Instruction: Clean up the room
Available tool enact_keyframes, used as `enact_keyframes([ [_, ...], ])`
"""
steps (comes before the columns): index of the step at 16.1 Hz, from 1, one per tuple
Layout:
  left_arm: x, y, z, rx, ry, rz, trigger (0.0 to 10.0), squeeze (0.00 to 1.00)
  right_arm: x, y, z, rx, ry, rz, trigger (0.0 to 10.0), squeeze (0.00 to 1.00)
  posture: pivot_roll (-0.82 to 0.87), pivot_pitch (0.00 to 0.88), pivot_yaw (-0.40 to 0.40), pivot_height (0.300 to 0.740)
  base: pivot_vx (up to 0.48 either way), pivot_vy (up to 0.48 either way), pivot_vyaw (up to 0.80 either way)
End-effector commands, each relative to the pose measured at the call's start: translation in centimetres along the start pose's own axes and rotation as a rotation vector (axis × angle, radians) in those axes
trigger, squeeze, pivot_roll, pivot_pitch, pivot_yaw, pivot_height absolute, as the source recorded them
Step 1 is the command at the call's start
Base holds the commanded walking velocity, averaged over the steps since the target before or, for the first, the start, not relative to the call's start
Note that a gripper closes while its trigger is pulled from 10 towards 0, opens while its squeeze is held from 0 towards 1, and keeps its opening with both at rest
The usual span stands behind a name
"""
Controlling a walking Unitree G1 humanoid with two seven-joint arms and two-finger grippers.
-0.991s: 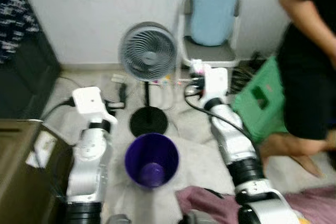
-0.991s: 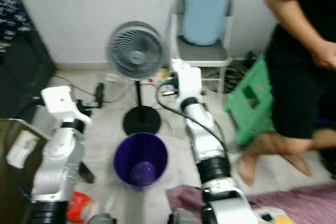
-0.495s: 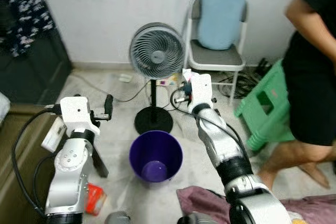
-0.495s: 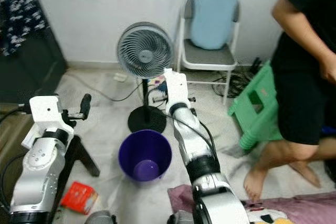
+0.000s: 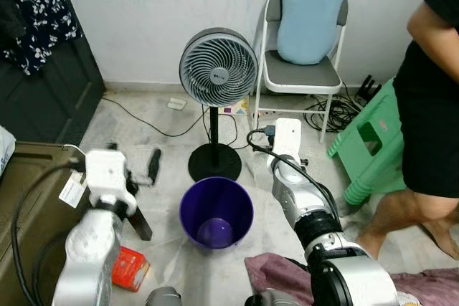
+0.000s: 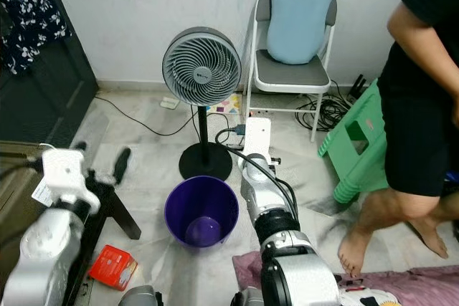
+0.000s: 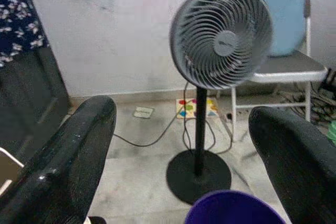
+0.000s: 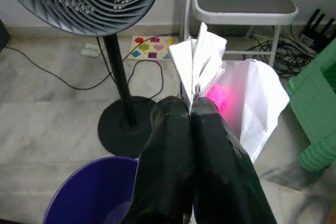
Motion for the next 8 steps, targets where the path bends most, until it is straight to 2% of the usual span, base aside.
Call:
enact_keyframes([
  [1, -0.2, 0.2, 0.8, -0.016, -0.017, -0.009, 10.0, 0.0, 0.3, -0.2, 0.3, -0.004, 0.003, -0.001, 10.0, 0.0, 0.1, 0.0, -0.005, 0.74, 0.0, 0.0, 0.0],
  [2, -0.7, 0.5, 1.0, -0.012, -0.014, -0.022, 10.0, 0.0, 0.5, -0.3, 0.4, -0.006, 0.007, 0.005, 10.0, 0.0, 0.11, 0.0, 0.004, 0.74, 0.0, 0.0, 0.0],
  [6, -1.3, 1.2, 1.6, -0.004, -0.011, -0.056, 10.0, 0.0, 1.0, -0.4, 0.5, -0.016, -0.011, -0.025, 10.0, 0.0, 0.12, 0.011, 0.026, 0.74, 0.0, 0.0, 0.72],
  [8, -1.5, 1.7, 1.8, -0.004, -0.024, -0.091, 10.0, 0.0, 0.3, -0.4, 0.3, -0.013, -0.014, -0.081, 10.0, 0.0, 0.13, 0.023, 0.031, 0.74, 0.0, 0.0, 0.0],
])
Point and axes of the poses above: a point about 5 cm out from each wrist's last joint towards the gripper, its own y axis pointing back from the gripper into the wrist, its own z axis along the axis of the wrist's last joint, x = y × z, the point moved 6 cm from there along -y, pointing out of the wrist towards the gripper, and after that the axes turned 15 degrees about -y, right-handed, at the moved point
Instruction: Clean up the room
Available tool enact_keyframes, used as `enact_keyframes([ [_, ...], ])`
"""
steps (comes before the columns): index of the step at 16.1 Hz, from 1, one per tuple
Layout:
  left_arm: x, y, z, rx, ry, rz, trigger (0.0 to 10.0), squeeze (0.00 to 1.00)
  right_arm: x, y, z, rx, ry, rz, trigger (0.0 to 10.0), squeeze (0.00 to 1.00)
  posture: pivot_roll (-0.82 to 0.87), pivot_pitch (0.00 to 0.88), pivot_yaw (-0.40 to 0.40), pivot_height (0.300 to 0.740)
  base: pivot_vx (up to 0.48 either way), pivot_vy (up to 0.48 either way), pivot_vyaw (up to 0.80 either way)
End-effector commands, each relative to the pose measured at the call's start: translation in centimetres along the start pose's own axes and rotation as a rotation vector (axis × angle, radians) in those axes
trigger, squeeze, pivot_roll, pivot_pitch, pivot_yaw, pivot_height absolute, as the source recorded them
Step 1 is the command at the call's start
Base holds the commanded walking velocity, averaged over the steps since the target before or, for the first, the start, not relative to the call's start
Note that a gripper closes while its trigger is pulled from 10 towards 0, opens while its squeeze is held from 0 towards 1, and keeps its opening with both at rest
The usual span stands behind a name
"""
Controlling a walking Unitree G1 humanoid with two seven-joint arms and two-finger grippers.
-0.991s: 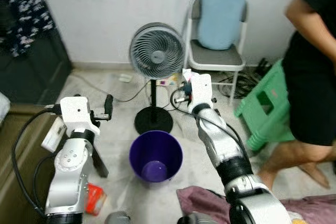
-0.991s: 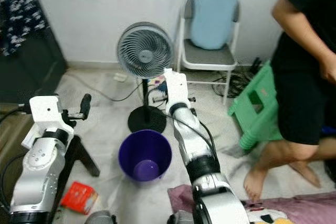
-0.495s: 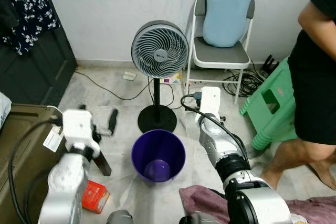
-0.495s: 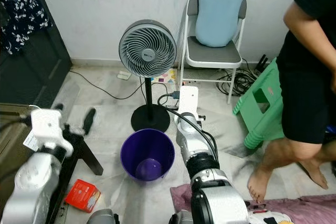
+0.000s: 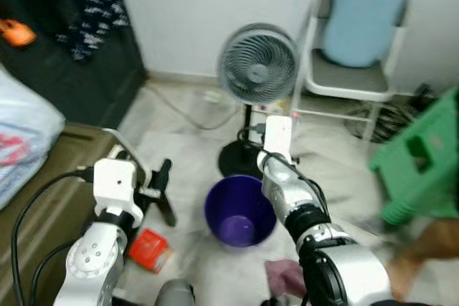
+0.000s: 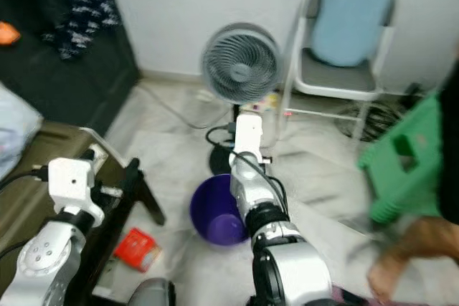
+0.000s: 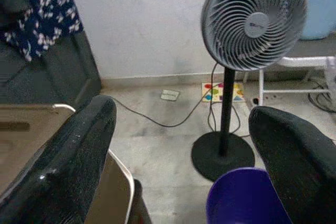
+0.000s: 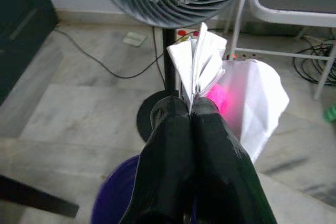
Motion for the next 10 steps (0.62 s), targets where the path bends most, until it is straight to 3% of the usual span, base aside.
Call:
enact_keyframes([
  [1, -0.2, 0.2, 0.5, -0.011, -0.011, -0.026, 10.0, 0.0, -0.3, -0.1, 0.4, -0.008, -0.008, -0.03, 10.0, 0.0, 0.14, 0.03, 0.034, 0.74, 0.0, 0.0, 0.0],
  [6, 0.1, 1.0, 1.2, -0.005, -0.04, -0.055, 10.0, 0.0, -1.6, 0.0, -1.7, 0.065, 0.003, -0.119, 10.0, 0.0, 0.17, 0.059, 0.052, 0.74, 0.0, 0.0, 0.0],
  [10, -0.4, 2.8, 1.2, 0.031, -0.057, -0.085, 10.0, 0.0, -3.2, 0.6, -4.0, 0.126, -0.055, -0.209, 10.0, 0.0, 0.19, 0.096, 0.075, 0.74, 0.0, 0.0, 0.0],
])
Point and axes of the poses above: a point about 5 cm out from each wrist's last joint towards the gripper, its own y axis pointing back from the gripper into the wrist, its own z axis along the axis of the wrist's last joint, x = y × z, the point moved 6 cm from there along -y, pointing out of the wrist towards the gripper, and after that the axes turned 15 degrees about -y, right-handed, at the moved point
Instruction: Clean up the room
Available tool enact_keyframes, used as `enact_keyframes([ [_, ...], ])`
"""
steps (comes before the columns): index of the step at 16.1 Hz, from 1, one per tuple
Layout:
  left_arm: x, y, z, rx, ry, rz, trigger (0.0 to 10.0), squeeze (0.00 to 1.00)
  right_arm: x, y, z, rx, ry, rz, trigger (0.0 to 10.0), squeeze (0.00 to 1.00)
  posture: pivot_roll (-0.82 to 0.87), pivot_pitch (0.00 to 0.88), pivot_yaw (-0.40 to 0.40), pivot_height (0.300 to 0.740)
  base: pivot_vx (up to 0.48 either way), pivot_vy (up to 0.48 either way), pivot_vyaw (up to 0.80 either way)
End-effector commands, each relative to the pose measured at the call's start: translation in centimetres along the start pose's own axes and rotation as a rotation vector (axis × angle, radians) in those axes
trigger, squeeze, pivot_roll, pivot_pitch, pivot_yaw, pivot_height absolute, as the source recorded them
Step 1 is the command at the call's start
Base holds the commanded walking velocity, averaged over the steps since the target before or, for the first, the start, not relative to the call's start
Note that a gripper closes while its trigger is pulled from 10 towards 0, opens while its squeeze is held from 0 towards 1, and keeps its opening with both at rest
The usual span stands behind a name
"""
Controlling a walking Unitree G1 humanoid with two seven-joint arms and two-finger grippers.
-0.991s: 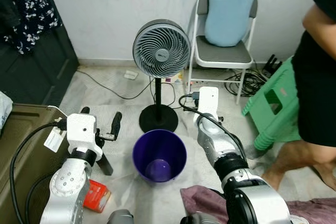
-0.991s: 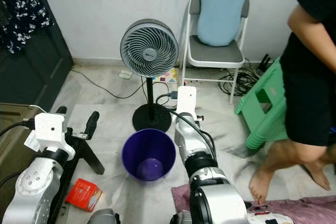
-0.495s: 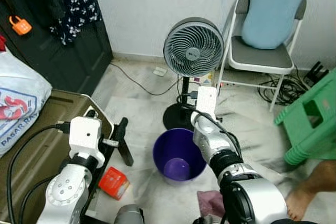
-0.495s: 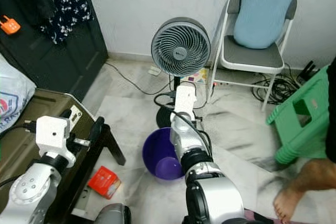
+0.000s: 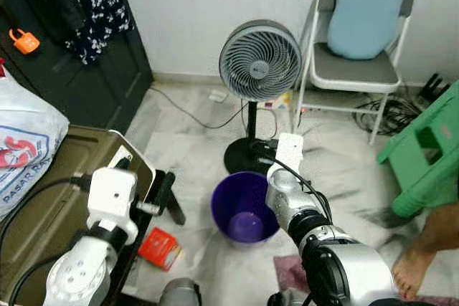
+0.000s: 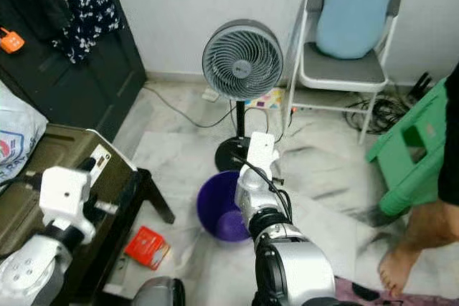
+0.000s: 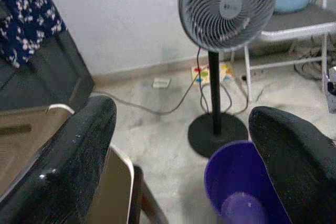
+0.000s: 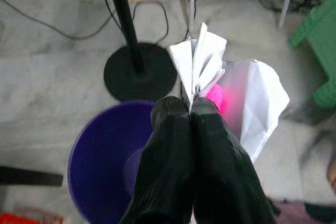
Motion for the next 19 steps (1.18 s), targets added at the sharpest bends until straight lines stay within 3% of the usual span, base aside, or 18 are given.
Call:
enact_keyframes([
  [1, 0.1, 0.7, 0.2, 0.012, -0.021, -0.012, 10.0, 0.0, 0.2, 0.2, -0.6, 0.012, -0.017, -0.003, 10.0, 0.0, 0.21, 0.118, 0.087, 0.74, 0.0, 0.0, 0.0],
  [5, 0.9, 2.7, -0.1, 0.063, -0.037, -0.013, 10.0, 0.0, 0.7, 0.5, -0.8, 0.009, -0.024, -0.006, 10.0, 0.0, 0.23, 0.163, 0.13, 0.74, 0.0, 0.0, 0.0],
  [7, 0.5, 3.9, -0.1, 0.095, -0.055, -0.051, 10.0, 0.0, 1.0, 0.5, -0.6, 0.004, -0.052, -0.013, 10.0, 0.0, 0.25, 0.19, 0.166, 0.74, 0.0, 0.0, 0.0],
  [12, 0.7, 5.2, -0.2, 0.131, -0.074, -0.094, 10.0, 0.0, 1.9, 1.0, -1.0, 0.017, -0.089, -0.011, 10.0, 0.0, 0.25, 0.231, 0.2, 0.74, 0.0, 0.0, 0.0],
  [16, 0.8, 6.0, -0.1, 0.158, -0.084, -0.125, 10.0, 0.0, 2.8, 0.9, 1.0, -0.04, -0.096, 0.014, 10.0, 0.0, 0.27, 0.248, 0.221, 0.74, 0.0, 0.0, 0.0],
  [19, 1.0, 6.2, -0.2, 0.168, -0.088, -0.13, 10.0, 0.0, 2.6, 0.7, 1.5, -0.049, -0.126, 0.015, 10.0, 0.0, 0.27, 0.251, 0.222, 0.74, 0.0, 0.0, 0.0],
])
Point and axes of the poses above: a point about 5 cm out from each wrist's last joint towards the gripper, its own y axis pointing back from the gripper into the wrist, its own z axis along the axis of the wrist's last joint, x = y × z, the point moved 6 cm from there along -y, pointing out of the wrist towards the gripper, and after that the axes turned 15 degrees about -y, right-handed, at the moved point
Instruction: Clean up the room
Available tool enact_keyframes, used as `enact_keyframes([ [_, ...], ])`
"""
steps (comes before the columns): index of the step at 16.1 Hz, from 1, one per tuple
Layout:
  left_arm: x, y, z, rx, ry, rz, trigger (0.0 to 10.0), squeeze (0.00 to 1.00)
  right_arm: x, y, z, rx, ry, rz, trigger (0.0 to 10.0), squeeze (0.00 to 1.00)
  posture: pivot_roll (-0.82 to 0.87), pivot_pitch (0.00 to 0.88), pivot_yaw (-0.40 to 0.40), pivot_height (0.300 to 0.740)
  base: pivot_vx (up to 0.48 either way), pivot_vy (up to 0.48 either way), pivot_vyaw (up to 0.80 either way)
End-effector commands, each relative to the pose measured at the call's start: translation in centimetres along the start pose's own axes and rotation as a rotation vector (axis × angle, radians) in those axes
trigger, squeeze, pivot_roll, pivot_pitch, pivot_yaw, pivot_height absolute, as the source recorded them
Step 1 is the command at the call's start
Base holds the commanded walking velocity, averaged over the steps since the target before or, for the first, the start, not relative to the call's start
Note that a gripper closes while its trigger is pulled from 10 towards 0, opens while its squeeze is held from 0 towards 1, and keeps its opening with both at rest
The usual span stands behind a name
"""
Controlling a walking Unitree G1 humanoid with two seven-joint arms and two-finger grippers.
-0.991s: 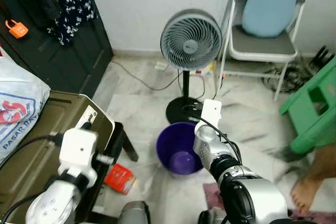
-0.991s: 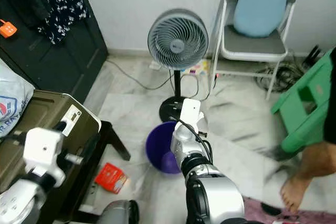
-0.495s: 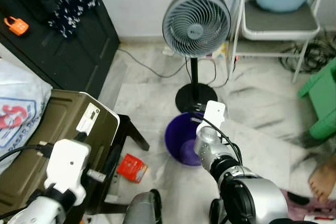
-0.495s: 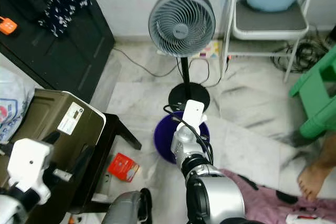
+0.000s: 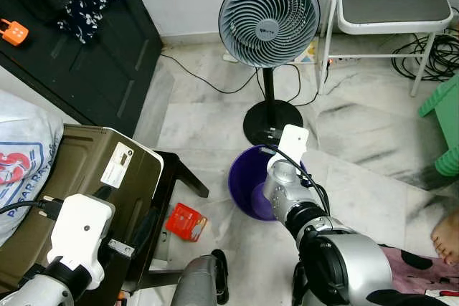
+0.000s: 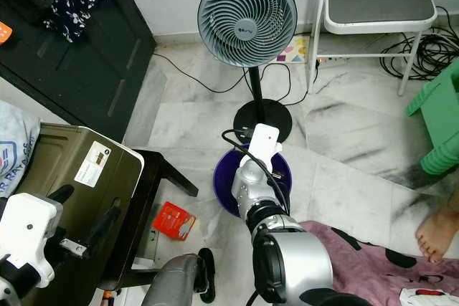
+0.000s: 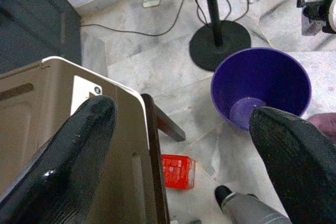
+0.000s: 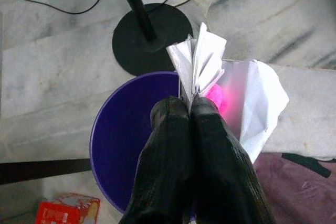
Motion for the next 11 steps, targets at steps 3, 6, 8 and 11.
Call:
enact_keyframes([
  [3, 0.3, 0.1, -0.2, 0.022, -0.012, 0.004, 10.0, 0.0, 1.4, 0.6, -0.5, 0.016, -0.024, 0.032, 10.0, 1.0, 0.26, 0.248, 0.213, 0.74, 0.0, 0.0, 0.0],
  [6, 0.2, -0.2, -0.1, 0.016, -0.009, 0.005, 10.0, 0.0, 1.2, 0.4, 0.1, -0.01, -0.018, 0.025, 10.0, 1.0, 0.26, 0.242, 0.21, 0.74, 0.0, 0.0, 0.0],
  [8, 0.3, -0.2, -0.1, 0.016, -0.009, 0.007, 10.0, 0.0, 1.3, 0.4, 0.4, -0.021, -0.016, 0.029, 10.0, 1.0, 0.26, 0.24, 0.209, 0.74, 0.0, 0.0, 0.0],
  [11, 0.3, -0.1, -0.2, 0.021, -0.008, 0.01, 10.0, 0.0, 1.6, 0.4, 0.6, -0.037, -0.006, 0.04, 10.0, 1.0, 0.26, 0.239, 0.206, 0.74, 0.0, 0.0, 0.0],
])
Point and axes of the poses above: a point about 5 cm out from each wrist's last joint towards the gripper, its own y axis pointing back from the gripper into the wrist, its own z axis along the axis of the wrist's last joint, x = y × z, the point moved 6 cm from there along -y, pointing out of the wrist towards the gripper, and after that the axes turned 15 degrees about -y, right-handed, at the moved point
